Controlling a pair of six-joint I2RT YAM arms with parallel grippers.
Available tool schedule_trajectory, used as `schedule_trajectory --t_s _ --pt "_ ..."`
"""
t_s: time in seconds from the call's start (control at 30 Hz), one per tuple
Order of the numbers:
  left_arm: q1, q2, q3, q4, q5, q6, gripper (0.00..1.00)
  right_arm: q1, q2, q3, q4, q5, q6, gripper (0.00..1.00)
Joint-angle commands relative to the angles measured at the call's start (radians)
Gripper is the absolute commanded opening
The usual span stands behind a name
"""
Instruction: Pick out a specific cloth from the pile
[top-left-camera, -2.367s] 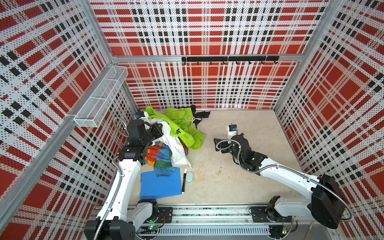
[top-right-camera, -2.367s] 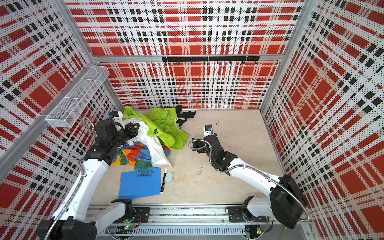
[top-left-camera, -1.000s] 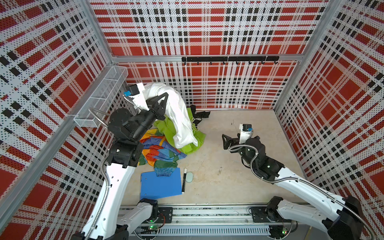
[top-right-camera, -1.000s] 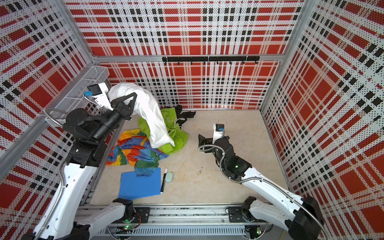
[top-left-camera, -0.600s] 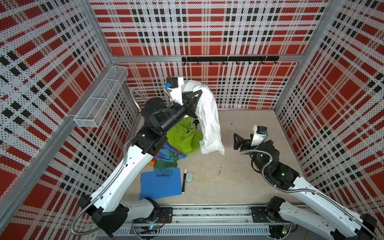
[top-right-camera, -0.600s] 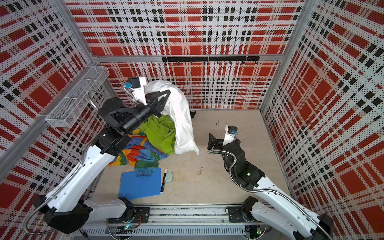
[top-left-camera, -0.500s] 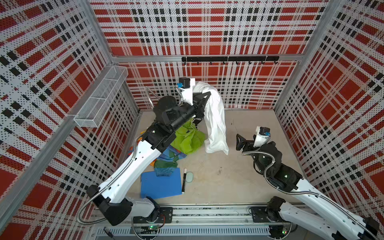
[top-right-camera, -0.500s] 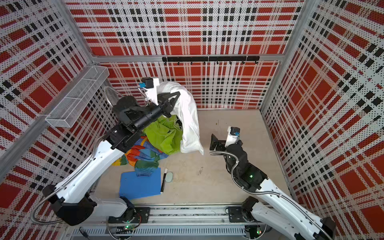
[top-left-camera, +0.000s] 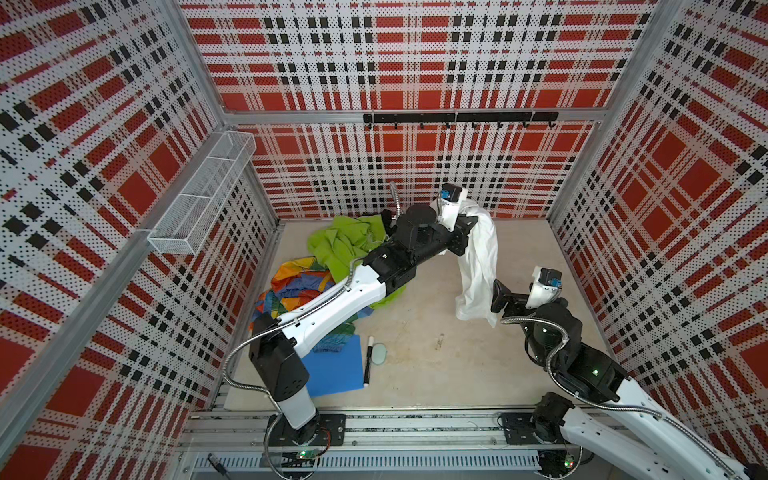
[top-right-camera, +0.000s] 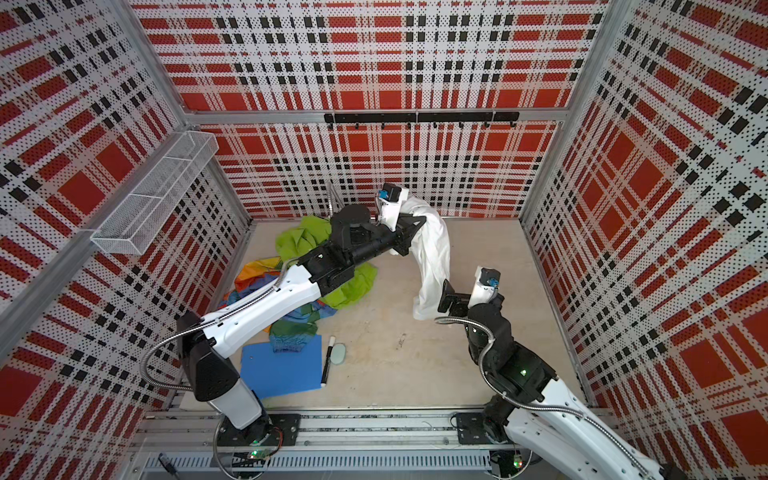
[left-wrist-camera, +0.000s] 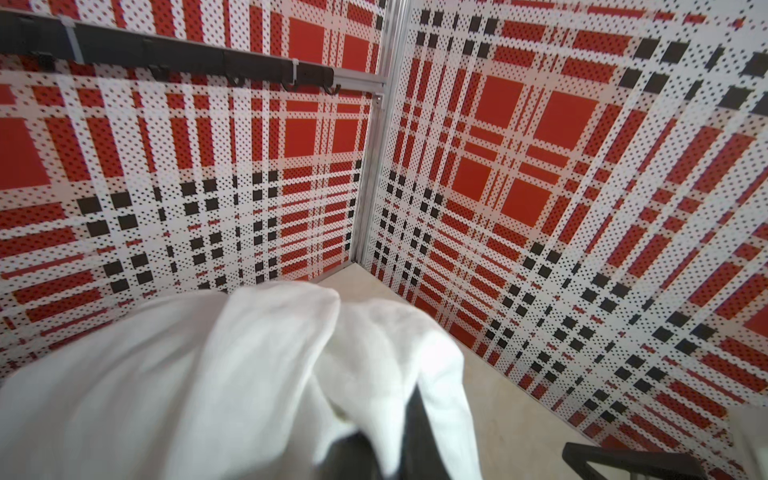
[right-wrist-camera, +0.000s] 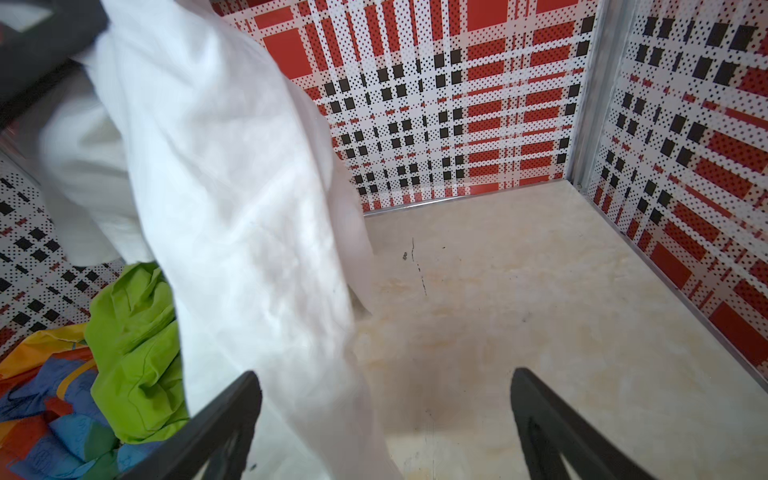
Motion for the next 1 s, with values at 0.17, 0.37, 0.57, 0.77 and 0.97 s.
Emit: schedule_trajectory --t_s 0.17,0.37,0.57,0.77,0.97 --pt "-0.037 0.059 -0.084 0.123 0.008 -0.005 0.0 0.002 0.007 -0.007 0.012 0.014 0.012 1.0" --pt "-0.059 0.103 -0.172 0.165 0.031 -0.042 0.0 0.003 0.049 -0.009 0.049 -0.014 0.01 1.0" --pt "-0.088 0.147 -0.268 0.22 0.042 -0.089 0.0 0.003 0.103 0.002 0.056 -0.064 0.011 1.0" --pt "-0.109 0.154 -0.41 0.337 0.093 -0.202 0.0 0.002 0.101 -0.008 0.026 -0.084 0.04 0.93" --pt "-0.121 0.173 -0.484 0.376 0.117 -0.262 0.04 -0.034 0.119 -0.016 -0.047 -0.179 0.101 0.78"
